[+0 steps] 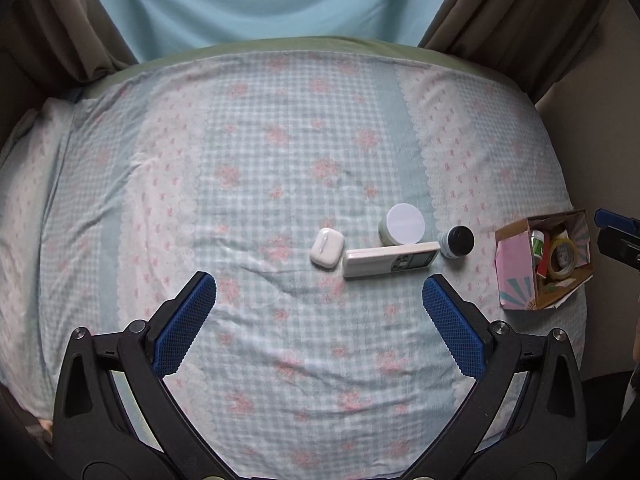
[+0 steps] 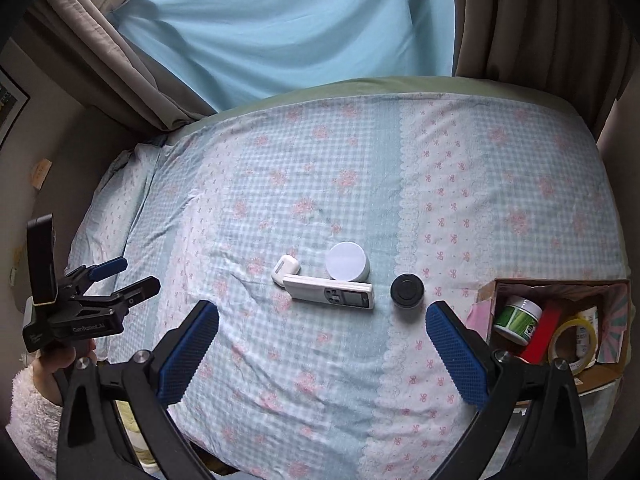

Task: Organize rigid objects
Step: 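Move both tools back toward the remaining items on the bed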

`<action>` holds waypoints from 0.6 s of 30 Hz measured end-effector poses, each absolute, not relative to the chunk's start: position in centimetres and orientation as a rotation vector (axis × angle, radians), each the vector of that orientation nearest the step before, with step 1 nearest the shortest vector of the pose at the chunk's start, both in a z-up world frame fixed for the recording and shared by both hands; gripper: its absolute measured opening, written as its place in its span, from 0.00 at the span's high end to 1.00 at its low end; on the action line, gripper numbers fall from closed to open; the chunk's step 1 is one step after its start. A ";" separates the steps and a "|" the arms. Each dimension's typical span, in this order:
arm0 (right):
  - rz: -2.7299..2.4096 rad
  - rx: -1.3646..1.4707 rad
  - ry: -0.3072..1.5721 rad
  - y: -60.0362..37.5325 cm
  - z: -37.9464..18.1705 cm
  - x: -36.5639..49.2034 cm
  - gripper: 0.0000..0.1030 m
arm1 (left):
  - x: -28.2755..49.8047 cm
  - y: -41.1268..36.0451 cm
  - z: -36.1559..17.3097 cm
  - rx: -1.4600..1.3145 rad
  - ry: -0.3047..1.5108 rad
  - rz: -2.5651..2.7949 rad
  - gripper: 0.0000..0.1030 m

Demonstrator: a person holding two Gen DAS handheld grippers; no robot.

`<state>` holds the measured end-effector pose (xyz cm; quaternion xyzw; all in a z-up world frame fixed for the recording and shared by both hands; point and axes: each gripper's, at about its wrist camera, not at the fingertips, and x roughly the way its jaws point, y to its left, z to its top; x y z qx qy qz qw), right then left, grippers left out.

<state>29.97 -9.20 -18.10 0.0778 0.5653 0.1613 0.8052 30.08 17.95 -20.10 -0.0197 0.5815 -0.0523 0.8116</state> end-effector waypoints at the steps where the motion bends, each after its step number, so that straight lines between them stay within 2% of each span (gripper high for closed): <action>1: 0.343 0.169 1.228 -8.8 -18.6 30.9 0.00 | 31.2 18.0 -20.9 -0.042 1.260 -0.118 0.00; 9: 0.313 0.163 1.395 -5.9 -25.2 38.5 0.00 | 39.0 16.5 -30.2 -0.011 1.474 -0.152 0.00; 18: 0.281 0.258 1.635 -3.9 -36.6 44.5 0.00 | 43.5 14.5 -41.9 -0.044 1.747 -0.119 0.04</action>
